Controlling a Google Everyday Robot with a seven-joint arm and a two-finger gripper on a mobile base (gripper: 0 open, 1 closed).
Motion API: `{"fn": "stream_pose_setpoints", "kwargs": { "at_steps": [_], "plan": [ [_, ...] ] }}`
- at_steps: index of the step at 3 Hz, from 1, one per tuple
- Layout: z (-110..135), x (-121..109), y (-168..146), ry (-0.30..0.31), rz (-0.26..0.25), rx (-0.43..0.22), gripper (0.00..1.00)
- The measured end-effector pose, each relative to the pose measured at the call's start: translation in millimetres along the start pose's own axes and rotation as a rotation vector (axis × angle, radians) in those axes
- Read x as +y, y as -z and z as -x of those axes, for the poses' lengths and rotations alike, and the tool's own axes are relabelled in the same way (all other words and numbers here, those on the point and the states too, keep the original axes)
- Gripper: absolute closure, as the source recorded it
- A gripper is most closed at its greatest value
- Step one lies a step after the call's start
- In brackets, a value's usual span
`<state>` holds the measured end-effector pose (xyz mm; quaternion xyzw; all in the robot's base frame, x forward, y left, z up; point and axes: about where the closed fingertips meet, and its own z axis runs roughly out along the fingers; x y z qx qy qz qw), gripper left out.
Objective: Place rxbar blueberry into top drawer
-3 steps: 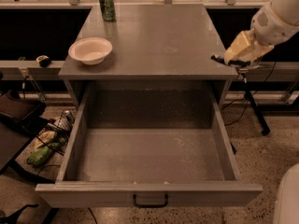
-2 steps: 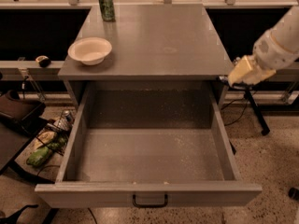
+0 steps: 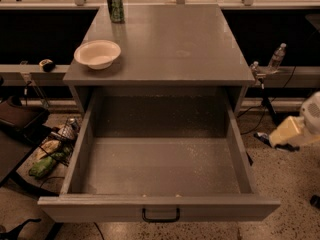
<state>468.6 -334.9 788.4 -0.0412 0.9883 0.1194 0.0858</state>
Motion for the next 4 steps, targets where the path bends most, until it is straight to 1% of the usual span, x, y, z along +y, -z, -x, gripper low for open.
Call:
{"fn": "stream_pose_setpoints", "kwargs": {
  "at_steps": [1,2,3,4],
  "plan": [
    [-43,18,-25,0.121,0.094,-0.030,1.00],
    [-55,81,-53,0.349,0.241,-0.097,1.00],
    [-59,157,-67,0.591,0.361,-0.174,1.00],
    [-55,209,-83,0.734,0.382,-0.220,1.00]
  ]
}}
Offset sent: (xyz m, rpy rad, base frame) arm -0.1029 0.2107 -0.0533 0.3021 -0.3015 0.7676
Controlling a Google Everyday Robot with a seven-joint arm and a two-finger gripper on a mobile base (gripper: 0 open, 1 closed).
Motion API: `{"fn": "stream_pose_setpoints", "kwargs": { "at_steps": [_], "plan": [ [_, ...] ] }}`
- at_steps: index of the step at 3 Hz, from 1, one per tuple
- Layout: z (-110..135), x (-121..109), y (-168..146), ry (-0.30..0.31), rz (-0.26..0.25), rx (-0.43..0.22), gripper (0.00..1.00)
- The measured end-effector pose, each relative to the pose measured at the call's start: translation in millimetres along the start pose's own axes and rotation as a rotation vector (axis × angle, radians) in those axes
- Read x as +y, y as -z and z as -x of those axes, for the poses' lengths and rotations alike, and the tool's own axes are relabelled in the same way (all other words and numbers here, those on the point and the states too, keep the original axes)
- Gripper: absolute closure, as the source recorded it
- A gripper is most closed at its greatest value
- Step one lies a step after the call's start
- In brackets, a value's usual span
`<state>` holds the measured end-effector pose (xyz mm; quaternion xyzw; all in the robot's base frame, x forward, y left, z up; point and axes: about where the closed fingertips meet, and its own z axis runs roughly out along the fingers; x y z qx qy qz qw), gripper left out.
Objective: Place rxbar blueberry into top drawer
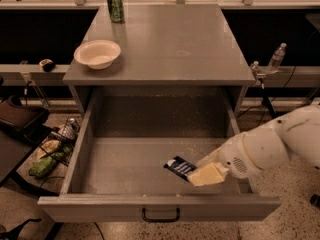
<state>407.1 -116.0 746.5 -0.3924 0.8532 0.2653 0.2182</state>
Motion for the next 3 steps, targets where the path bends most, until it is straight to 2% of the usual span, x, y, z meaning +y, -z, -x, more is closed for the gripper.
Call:
{"fn": "stream_pose_setpoints", "kwargs": {
  "at_steps": [1,2,3],
  "plan": [
    [27,-7,-39,0.051,-0.043,-0.001,1.00],
    [59,-34,-71,0.056,-0.086,0.008,1.00],
    [63,-40,-73,0.049,-0.085,0.007,0.81]
  ]
}}
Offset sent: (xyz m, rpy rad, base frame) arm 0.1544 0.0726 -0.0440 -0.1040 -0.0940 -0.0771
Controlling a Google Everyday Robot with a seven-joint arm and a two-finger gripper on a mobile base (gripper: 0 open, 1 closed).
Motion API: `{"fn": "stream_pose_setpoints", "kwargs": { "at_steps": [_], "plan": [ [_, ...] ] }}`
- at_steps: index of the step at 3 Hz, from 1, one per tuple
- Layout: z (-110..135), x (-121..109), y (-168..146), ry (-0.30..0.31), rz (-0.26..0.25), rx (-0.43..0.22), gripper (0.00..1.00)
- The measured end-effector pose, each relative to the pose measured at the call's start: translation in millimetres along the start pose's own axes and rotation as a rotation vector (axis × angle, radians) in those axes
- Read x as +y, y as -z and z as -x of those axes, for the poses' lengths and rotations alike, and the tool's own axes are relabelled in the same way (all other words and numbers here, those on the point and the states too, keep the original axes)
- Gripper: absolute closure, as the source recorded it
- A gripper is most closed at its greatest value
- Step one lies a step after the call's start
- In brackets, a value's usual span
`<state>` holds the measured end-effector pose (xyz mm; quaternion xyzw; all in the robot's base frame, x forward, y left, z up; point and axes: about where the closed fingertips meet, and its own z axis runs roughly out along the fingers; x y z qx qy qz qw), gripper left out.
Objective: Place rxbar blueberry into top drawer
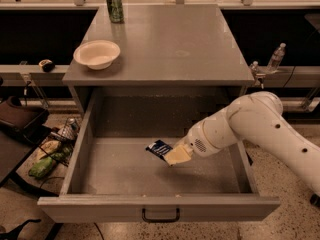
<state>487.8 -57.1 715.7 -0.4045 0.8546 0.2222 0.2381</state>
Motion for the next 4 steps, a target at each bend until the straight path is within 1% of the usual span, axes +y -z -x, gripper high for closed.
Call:
{"fn": "stream_pose_setpoints", "kwargs": {
  "at_steps": [2,3,4],
  "plan": [
    [0.0,0.0,0.0,0.000,0.000,0.000,0.35],
    [0.0,0.0,-0.1,0.000,0.000,0.000,0.11],
    [0.2,0.0,-0.7,-0.001,0.001,0.003,0.00]
  ]
}}
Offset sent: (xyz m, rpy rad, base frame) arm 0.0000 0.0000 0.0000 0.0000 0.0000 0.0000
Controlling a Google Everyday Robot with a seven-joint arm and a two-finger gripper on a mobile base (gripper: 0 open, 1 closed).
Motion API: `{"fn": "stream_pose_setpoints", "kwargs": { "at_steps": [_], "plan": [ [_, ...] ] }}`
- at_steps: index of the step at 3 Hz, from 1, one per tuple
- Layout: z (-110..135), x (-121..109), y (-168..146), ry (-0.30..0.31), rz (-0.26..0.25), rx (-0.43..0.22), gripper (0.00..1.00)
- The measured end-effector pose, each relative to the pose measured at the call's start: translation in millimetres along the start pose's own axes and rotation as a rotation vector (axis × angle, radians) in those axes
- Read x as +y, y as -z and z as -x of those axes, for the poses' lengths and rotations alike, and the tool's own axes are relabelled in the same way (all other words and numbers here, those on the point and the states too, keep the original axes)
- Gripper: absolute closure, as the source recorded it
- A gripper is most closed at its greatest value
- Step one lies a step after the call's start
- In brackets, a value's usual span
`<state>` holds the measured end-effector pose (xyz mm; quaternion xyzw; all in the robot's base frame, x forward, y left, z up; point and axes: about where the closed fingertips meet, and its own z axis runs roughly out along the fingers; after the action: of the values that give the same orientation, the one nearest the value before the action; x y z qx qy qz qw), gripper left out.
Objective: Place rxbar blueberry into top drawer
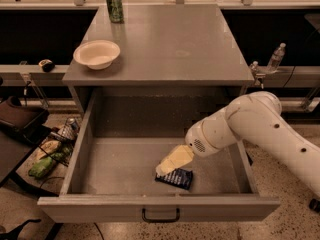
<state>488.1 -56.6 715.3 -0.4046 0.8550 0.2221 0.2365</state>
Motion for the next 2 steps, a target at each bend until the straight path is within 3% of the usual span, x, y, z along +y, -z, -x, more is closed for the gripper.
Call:
{"fn": "stream_pose_setpoints", "kwargs": {
  "at_steps": [1,2],
  "plan": [
    [0,0,0,0.000,0.000,0.000,0.00],
    [32,13,27,-0.019,0.067,0.002,0.00]
  ]
}}
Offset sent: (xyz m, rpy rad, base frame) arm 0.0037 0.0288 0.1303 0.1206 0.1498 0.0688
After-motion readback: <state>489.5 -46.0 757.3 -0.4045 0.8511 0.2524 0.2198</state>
